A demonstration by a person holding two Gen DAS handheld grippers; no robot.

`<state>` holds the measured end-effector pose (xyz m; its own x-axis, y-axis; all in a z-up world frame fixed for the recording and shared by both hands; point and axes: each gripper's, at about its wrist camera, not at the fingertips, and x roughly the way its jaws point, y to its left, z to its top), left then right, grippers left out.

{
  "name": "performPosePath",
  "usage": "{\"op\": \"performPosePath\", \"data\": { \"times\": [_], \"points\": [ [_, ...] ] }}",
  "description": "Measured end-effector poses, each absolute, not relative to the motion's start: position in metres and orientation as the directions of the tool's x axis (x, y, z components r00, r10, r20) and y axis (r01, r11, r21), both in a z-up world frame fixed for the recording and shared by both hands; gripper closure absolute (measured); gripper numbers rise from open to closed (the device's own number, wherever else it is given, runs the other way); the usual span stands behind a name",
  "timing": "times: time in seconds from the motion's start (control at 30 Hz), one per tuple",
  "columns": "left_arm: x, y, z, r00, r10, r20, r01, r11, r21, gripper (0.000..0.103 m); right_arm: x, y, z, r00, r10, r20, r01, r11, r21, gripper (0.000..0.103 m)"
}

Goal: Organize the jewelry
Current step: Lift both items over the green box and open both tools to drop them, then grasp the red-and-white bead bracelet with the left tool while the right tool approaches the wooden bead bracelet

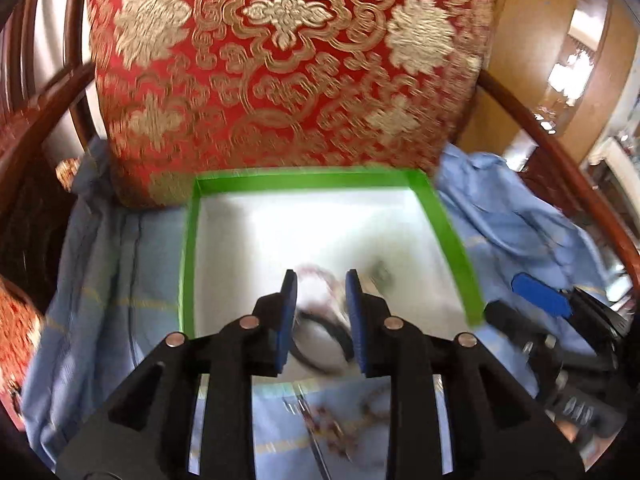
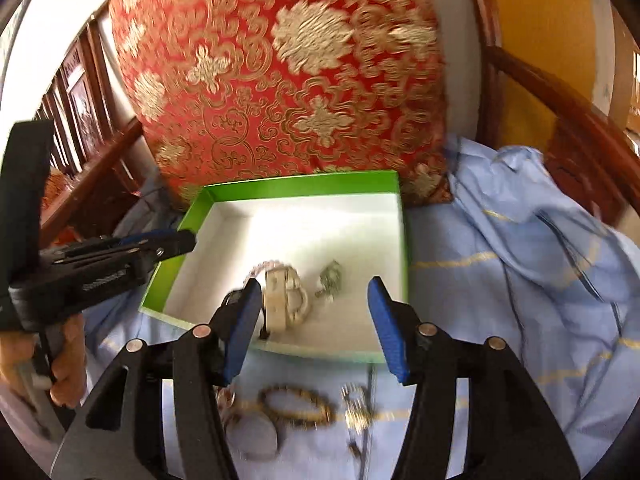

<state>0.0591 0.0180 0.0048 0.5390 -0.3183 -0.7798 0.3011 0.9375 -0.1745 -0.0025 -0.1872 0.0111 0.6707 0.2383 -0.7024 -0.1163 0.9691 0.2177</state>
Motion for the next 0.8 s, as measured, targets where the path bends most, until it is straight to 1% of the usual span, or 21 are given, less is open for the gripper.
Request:
{"op": "performPosePath", "data": {
  "times": [0.07, 0.13, 0.23, 0.27, 0.33, 0.4, 0.47, 0.57, 0.67, 0.77, 0.8],
  "points": [
    [0.041, 0.02, 0.003, 0.501, -0.338, -0.797, 0.333, 0.925, -0.183, 0.076, -0.017, -0.201, 0.008, 0.65, 0.236, -0.722, -0.111, 0.97, 0.218, 0.048],
    [0.025, 0.02, -0.003, 0.475, -0.336, -0.813, 0.361, 0.917, -0.168, 0.075, -0.026, -0.208, -0.008, 0.616, 0.196, -0.763, -0.092, 0.98, 0.177, 0.048],
    [0.015, 0.021, -0.027, 0.409, -0.299, -0.862, 0.341, 0.926, -0.16, 0.075, -0.027, -0.211, -0.04, 0.545, 0.162, -0.823, -0.08, 0.987, 0.141, 0.061],
    [0.015, 0.021, -0.037, 0.389, -0.273, -0.88, 0.322, 0.935, -0.148, 0.074, -0.025, -0.21, -0.057, 0.501, 0.175, -0.848, -0.075, 0.984, 0.159, 0.063],
    [0.02, 0.022, -0.057, 0.334, -0.206, -0.92, 0.276, 0.954, -0.113, 0.07, -0.021, -0.209, -0.073, 0.468, 0.198, -0.861, -0.064, 0.98, 0.191, 0.063],
    [0.025, 0.024, -0.072, 0.295, -0.165, -0.941, 0.245, 0.965, -0.093, 0.066, -0.015, -0.202, -0.086, 0.446, 0.205, -0.871, -0.063, 0.978, 0.199, 0.063],
    [0.029, 0.023, -0.081, 0.271, -0.141, -0.952, 0.231, 0.97, -0.078, 0.059, -0.01, -0.193, -0.095, 0.433, 0.214, -0.876, -0.073, 0.976, 0.203, 0.063],
    [0.032, 0.021, -0.088, 0.252, -0.124, -0.96, 0.221, 0.973, -0.068, 0.056, -0.007, -0.174, -0.105, 0.398, 0.175, -0.901, -0.116, 0.983, 0.139, 0.063],
    [0.034, 0.023, -0.093, 0.241, -0.106, -0.965, 0.205, 0.977, -0.056, 0.054, -0.016, -0.158, -0.102, 0.362, 0.201, -0.91, -0.187, 0.972, 0.141, 0.063],
    [0.037, 0.025, -0.098, 0.226, -0.098, -0.969, 0.194, 0.979, -0.054, 0.054, -0.023, -0.155, -0.092, 0.413, 0.118, -0.903, -0.167, 0.985, 0.052, 0.063],
    [0.036, 0.024, -0.099, 0.224, -0.099, -0.97, 0.196, 0.979, -0.054, 0.054, -0.024, -0.155, -0.088, 0.431, 0.109, -0.896, -0.157, 0.987, 0.045, 0.063]
  ]
}}
